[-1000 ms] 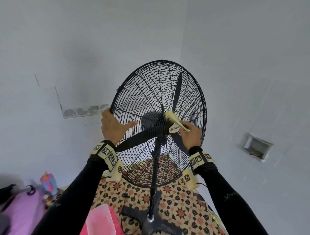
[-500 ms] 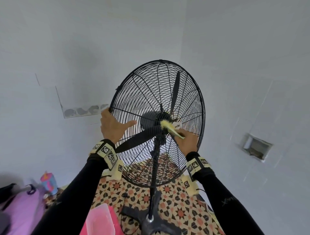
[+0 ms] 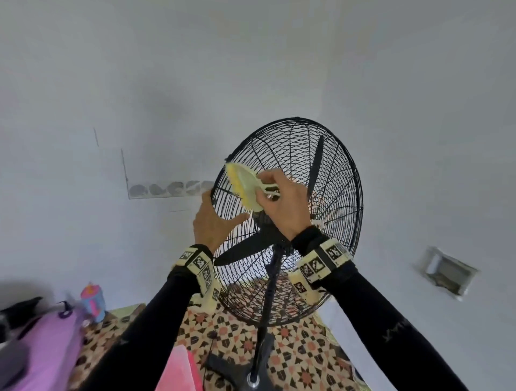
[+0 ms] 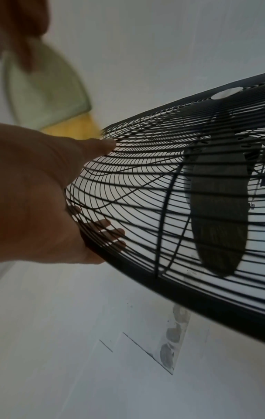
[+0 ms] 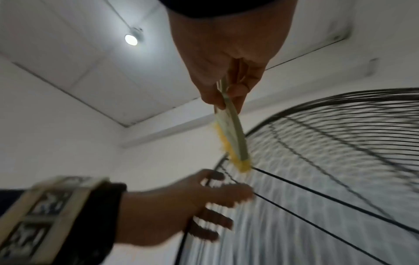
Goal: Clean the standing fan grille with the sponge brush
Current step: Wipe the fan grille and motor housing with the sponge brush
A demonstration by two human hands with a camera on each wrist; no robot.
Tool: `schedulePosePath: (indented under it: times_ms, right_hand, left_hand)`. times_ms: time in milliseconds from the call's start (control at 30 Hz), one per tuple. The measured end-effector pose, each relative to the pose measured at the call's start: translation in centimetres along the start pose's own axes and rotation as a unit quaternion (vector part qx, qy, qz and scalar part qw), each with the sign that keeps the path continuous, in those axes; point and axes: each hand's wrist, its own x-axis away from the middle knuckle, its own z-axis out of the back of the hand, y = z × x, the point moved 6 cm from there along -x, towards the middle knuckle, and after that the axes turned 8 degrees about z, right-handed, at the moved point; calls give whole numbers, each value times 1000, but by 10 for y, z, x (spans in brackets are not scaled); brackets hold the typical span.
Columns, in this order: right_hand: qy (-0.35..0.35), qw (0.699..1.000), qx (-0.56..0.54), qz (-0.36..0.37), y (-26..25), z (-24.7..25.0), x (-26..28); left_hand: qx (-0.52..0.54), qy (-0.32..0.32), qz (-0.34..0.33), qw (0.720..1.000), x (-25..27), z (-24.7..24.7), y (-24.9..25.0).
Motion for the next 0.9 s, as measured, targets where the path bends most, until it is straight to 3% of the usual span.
schedulePosePath:
  times_ms: [133, 267, 400, 467, 600, 900]
  right_hand:
    - [-92, 988, 60, 112, -43, -53, -53]
    - [-194, 961, 122, 155, -57, -90, -90]
    - [-342, 898, 206, 185, -61, -112, -100]
    - [-379, 871, 233, 208, -60, -115, -100]
    - [-395, 849, 249, 245, -69, -109, -104]
    - [-365, 852, 232, 295, -70, -88, -93]
  left_hand:
    - [36, -4, 25, 999, 9, -2, -19]
    - [56, -15, 22, 998, 18, -3, -27]
    - [60, -24, 21, 998, 20, -1, -32]
    - [53, -28, 22, 998, 19, -1, -31]
    - [44, -27, 22, 998, 19, -5, -31]
    - [48, -22, 26, 998, 18, -5, -38]
